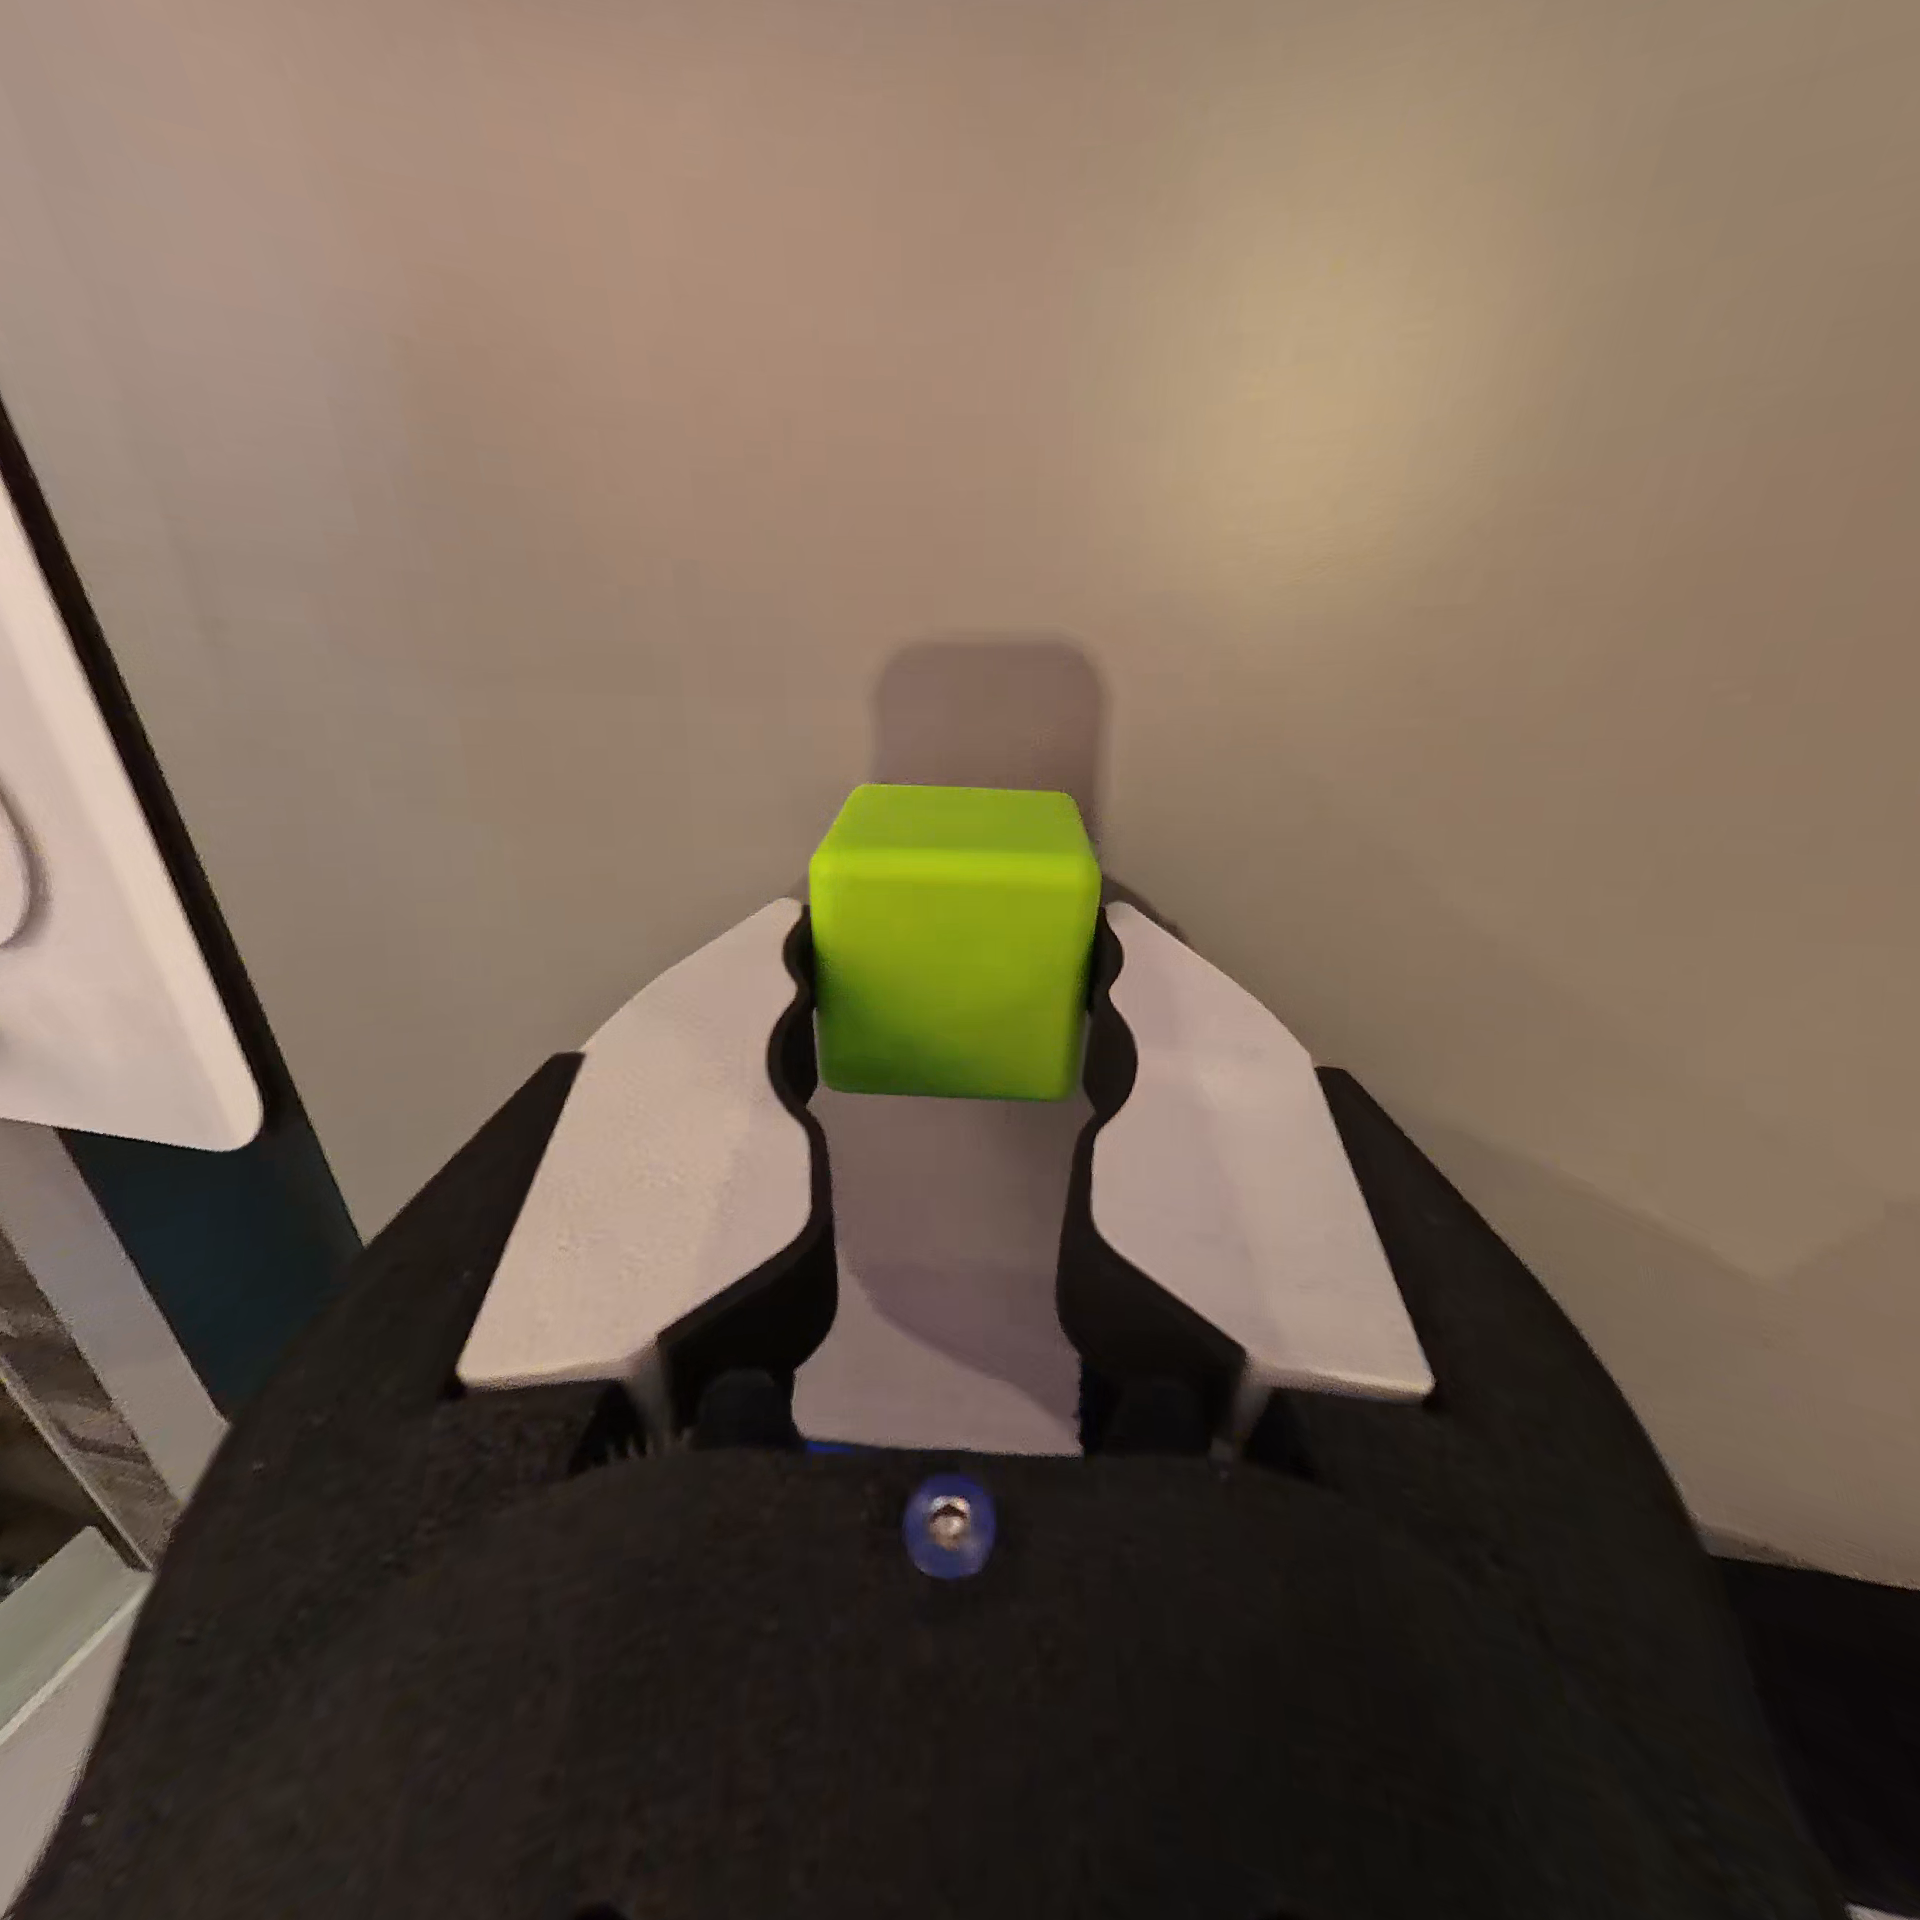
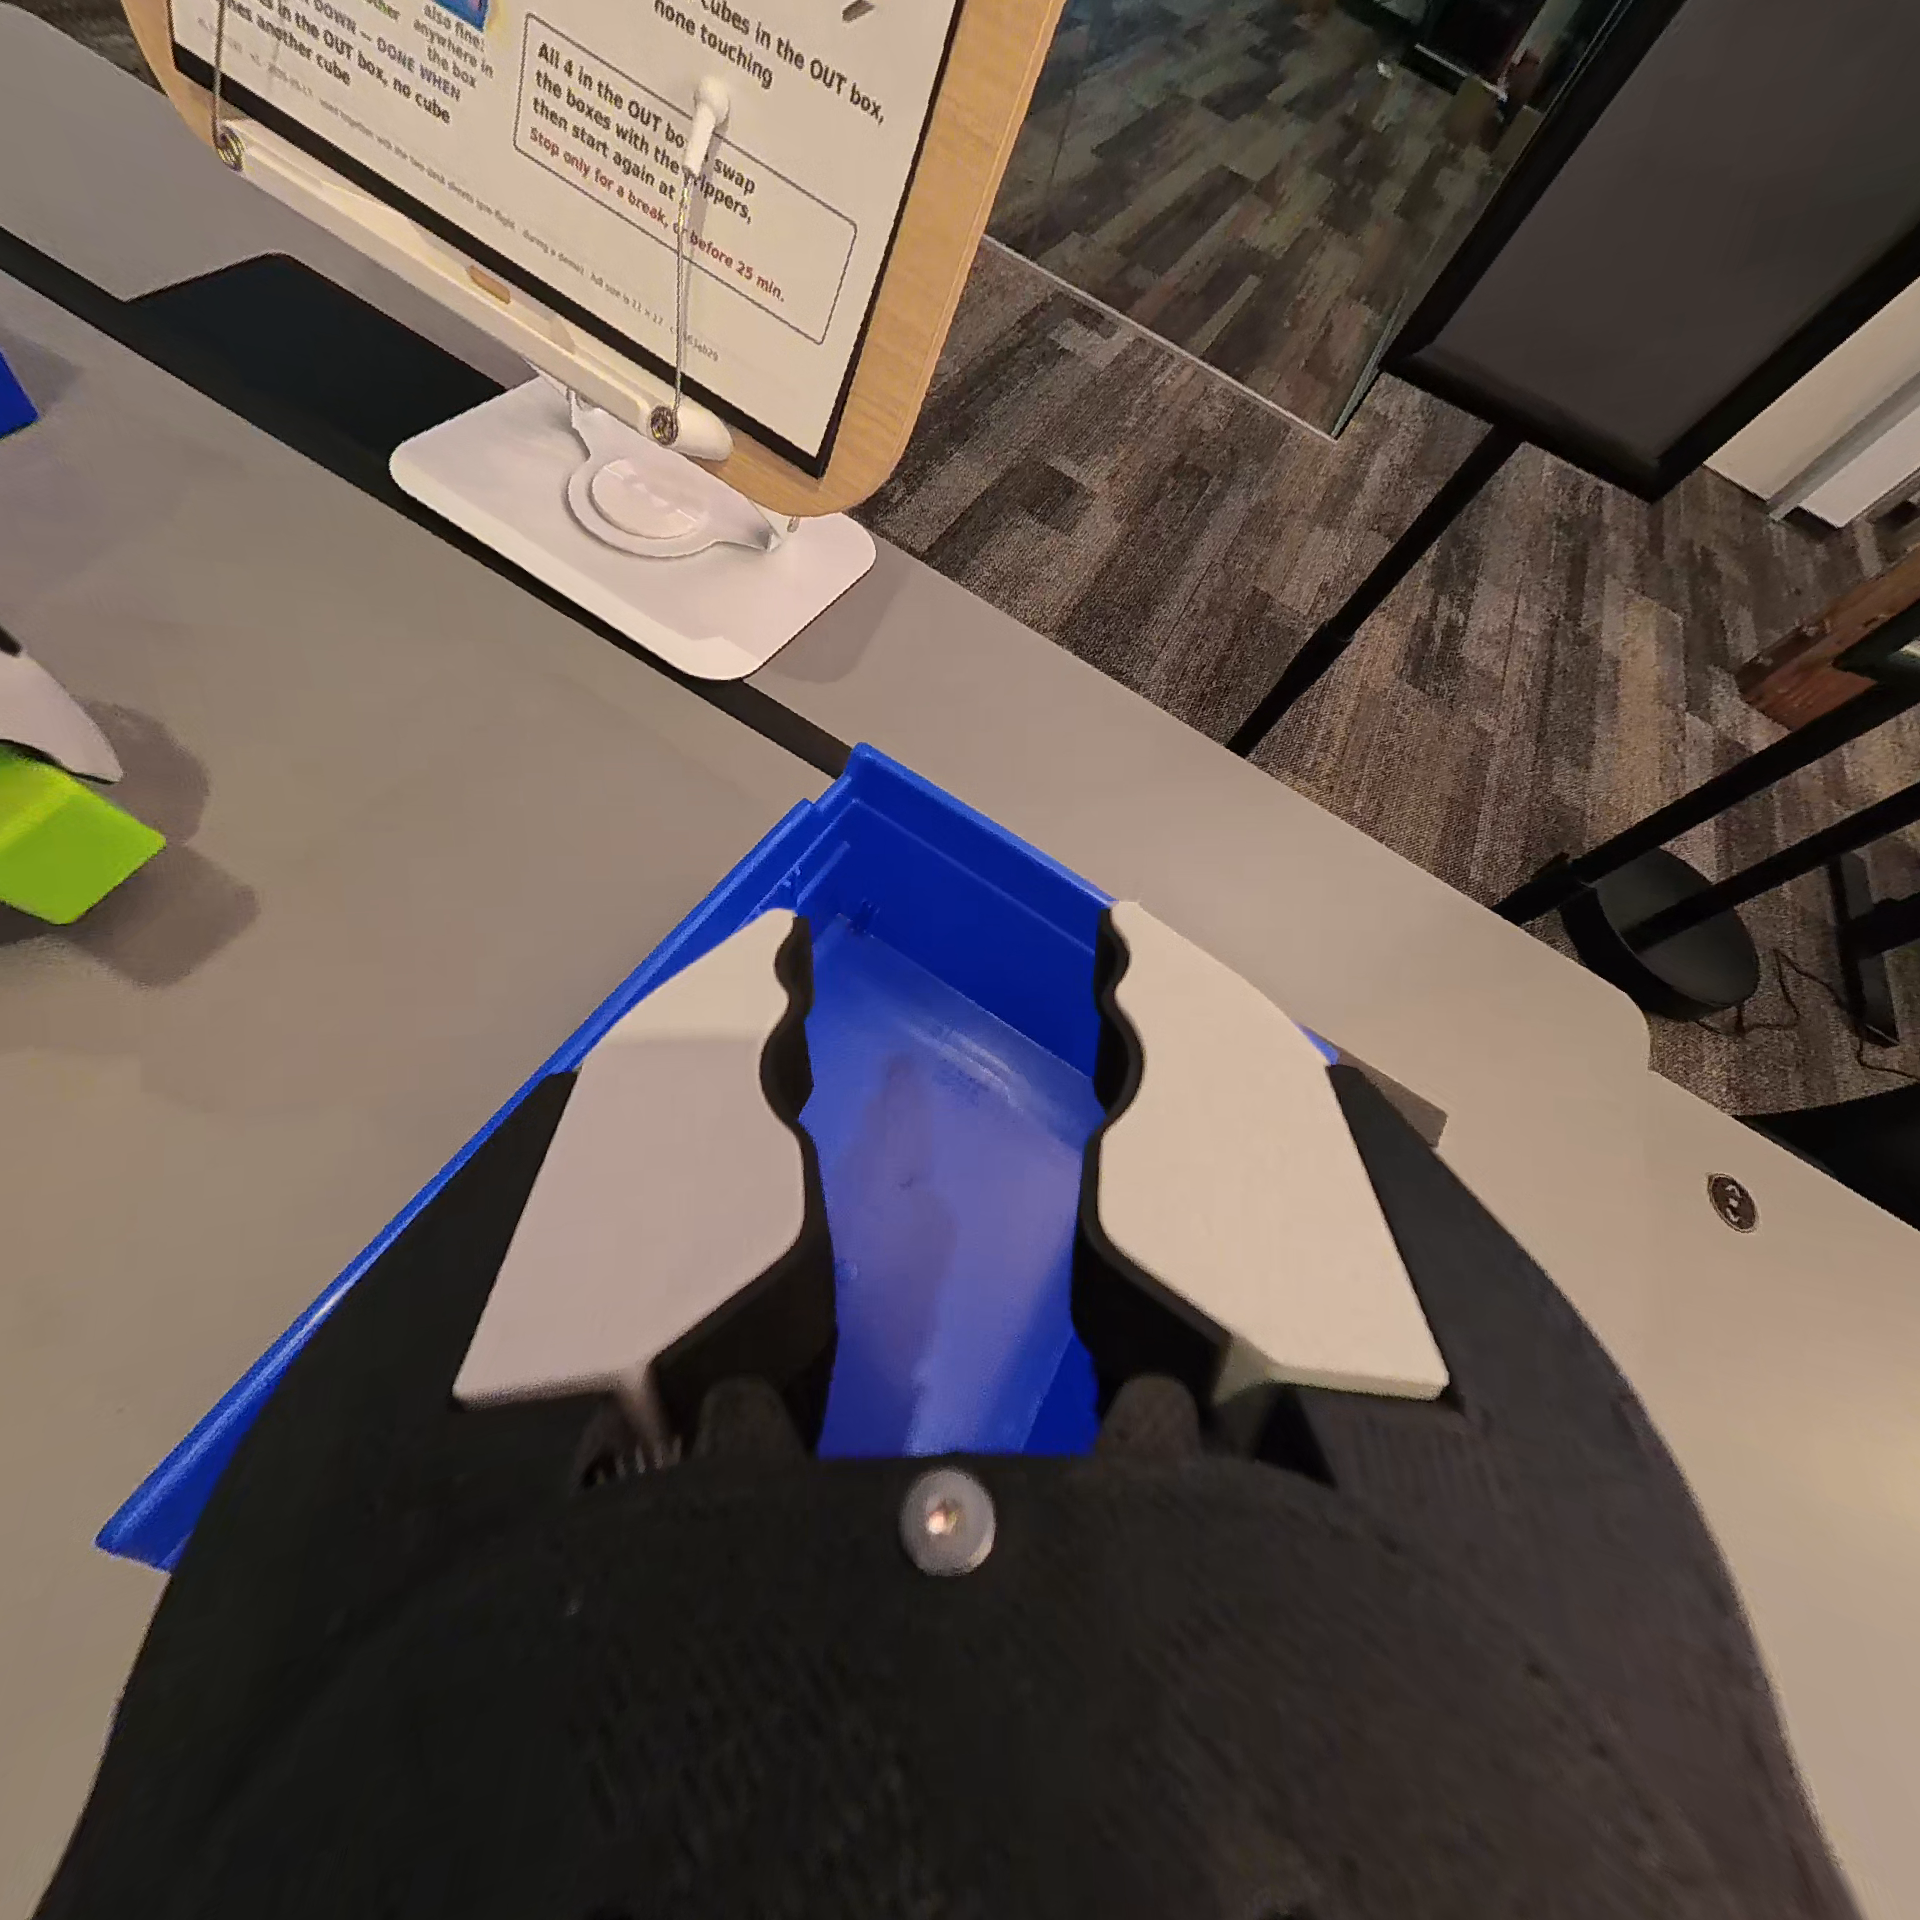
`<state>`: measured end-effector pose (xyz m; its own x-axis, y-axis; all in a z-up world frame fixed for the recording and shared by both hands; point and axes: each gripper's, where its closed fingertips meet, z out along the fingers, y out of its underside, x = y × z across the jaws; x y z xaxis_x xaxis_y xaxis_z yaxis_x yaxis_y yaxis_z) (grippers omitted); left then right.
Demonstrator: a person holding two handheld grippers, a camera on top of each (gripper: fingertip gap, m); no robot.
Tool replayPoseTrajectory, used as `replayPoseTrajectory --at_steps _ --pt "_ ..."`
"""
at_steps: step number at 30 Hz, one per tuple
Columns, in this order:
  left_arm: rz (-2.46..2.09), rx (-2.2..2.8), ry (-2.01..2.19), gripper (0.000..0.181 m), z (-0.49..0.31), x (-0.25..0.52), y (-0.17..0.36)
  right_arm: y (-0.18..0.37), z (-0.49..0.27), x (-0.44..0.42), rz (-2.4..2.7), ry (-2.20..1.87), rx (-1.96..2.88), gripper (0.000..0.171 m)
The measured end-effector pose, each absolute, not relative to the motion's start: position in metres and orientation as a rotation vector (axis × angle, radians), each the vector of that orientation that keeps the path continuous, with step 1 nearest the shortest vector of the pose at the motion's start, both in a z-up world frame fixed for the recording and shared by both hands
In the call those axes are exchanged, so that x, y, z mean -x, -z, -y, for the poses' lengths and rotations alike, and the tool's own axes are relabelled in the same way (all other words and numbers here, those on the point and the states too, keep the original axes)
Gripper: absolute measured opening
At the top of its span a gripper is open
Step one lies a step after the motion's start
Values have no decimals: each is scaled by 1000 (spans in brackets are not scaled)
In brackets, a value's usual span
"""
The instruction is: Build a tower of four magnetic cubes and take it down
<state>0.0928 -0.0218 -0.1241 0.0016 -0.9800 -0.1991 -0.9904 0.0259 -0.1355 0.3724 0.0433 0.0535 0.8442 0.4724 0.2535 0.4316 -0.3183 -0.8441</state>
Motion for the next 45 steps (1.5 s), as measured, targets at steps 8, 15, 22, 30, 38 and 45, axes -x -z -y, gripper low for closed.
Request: replayPoseTrajectory --at_steps 8,15,22,30,38,45 --pt "-2041 2094 1 49 13 -92 142 -54 -42 -377 654 -75 1959 54" --pt "-2041 2122 31 49 13 -90 148 -48 -42 -386 637 -79 1991 55" --pt "-1923 2067 94 49 12 -93 115 -45 -41 -392 599 -114 2006 57" --pt "-1568 1962 -81 48 33 16 -21 -46 -40 -400 570 -142 2002 58" --pt "-884 2572 -356 47 55 214 22 -43 -42 -395 592 -119 2025 58" --pt "-353 2723 -98 54 74 232 78 -35 -43 -388 625 -109 2052 62"
